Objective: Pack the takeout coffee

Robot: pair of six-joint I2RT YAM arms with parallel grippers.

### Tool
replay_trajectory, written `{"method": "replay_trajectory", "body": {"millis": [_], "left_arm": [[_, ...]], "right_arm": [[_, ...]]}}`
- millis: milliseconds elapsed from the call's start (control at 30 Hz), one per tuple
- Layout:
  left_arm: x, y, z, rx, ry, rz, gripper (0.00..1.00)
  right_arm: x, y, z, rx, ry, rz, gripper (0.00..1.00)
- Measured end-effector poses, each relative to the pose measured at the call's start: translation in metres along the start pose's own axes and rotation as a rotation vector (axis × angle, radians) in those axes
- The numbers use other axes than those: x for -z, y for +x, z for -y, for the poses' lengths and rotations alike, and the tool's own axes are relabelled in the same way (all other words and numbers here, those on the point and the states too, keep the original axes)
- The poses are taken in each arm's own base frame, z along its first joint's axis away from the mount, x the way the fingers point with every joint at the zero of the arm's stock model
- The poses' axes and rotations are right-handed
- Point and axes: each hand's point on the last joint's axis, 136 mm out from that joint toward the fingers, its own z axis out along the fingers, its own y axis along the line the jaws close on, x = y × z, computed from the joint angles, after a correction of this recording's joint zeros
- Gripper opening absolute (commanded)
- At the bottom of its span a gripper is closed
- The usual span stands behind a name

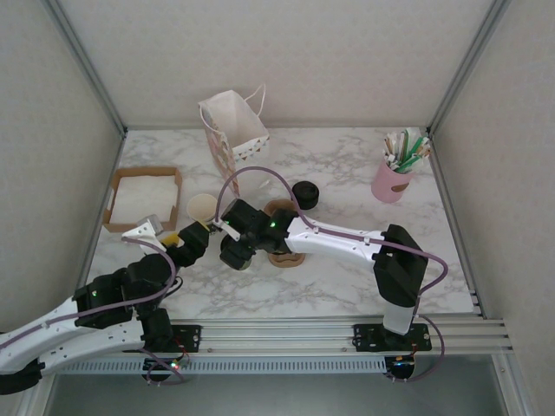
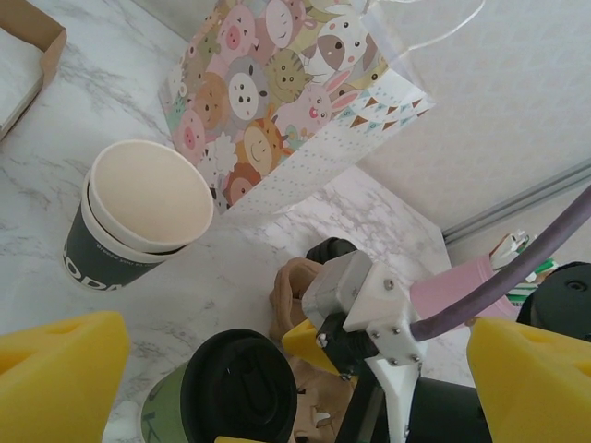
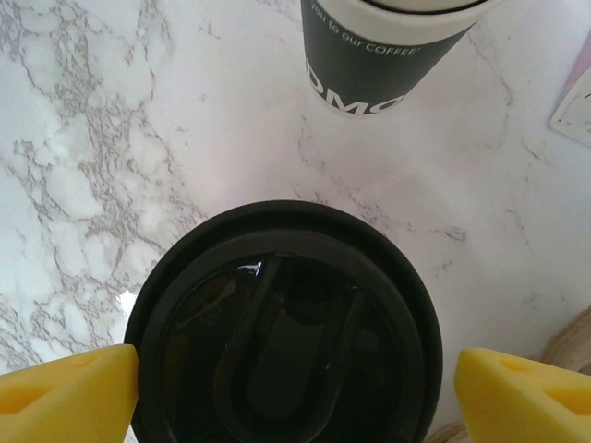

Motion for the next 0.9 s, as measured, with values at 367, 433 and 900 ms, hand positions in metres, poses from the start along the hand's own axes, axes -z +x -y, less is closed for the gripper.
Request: {"method": "replay_trajectory", "body": {"millis": [367,433,900], "left_arm": [[-0.004,0.001,-0.002,-0.009,-0.024,0.003,0.92],[-0.007,0.002,-0.003,-0.016,-0.037,0.0,0.89],[-0.078,0.069,-0.032,-0.091,-0.192,-0.286,0.41]], "right_arm": [[0.028,-0.014,0.003,-0.018,0.002,0.055,0.93],[0.038,-0.012,0.005,-0.043,-0.005,0.07,0.92],[0.083,-0.002,0.035,-0.415,-0.26,0.164,0.26]]}}
